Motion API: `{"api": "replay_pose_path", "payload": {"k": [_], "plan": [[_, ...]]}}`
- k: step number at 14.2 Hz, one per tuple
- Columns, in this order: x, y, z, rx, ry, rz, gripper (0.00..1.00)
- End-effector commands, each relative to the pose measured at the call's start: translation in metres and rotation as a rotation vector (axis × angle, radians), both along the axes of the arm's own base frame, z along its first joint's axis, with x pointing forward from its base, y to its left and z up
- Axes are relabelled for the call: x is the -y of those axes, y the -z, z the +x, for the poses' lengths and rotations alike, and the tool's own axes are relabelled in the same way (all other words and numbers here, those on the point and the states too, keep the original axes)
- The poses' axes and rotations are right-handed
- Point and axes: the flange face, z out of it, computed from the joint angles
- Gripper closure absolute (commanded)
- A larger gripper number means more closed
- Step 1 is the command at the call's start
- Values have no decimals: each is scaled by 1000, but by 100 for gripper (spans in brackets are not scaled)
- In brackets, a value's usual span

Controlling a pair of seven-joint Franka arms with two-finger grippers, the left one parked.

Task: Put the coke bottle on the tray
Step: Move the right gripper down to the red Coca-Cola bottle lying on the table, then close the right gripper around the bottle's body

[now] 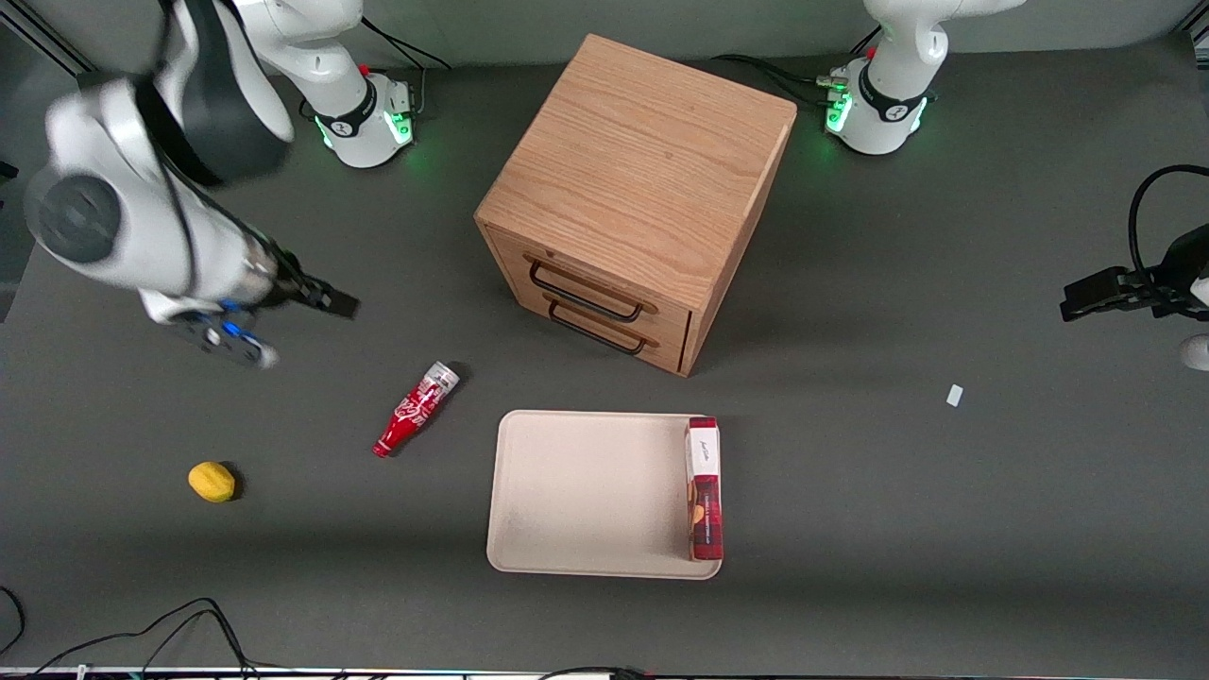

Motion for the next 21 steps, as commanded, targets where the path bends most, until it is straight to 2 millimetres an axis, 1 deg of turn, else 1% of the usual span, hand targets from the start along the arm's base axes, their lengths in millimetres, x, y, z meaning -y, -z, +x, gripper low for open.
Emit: {"api": "replay_pose_path", "payload": {"k": [1, 2, 3, 4, 5, 7, 8, 12, 13, 15, 16, 17, 21], "plan": [[-7, 85, 19, 29, 114, -27, 0], [-5, 113, 22, 57, 131, -57, 0], [-6, 137, 26, 80, 148, -78, 0], [-8, 157, 28, 87, 160, -83, 0], [-9, 170, 30, 96, 166, -78, 0], [-12, 187, 32, 130, 192, -65, 0], [-19, 196, 31, 138, 187, -59, 0], [-21, 225, 32, 154, 196, -45, 0], [-21, 234, 29, 151, 196, -45, 0], [-20, 242, 23, 162, 182, -49, 0], [-18, 244, 21, 175, 149, -65, 46], [-19, 245, 20, 182, 127, -79, 99], [-21, 241, 22, 190, 106, -78, 100]]}}
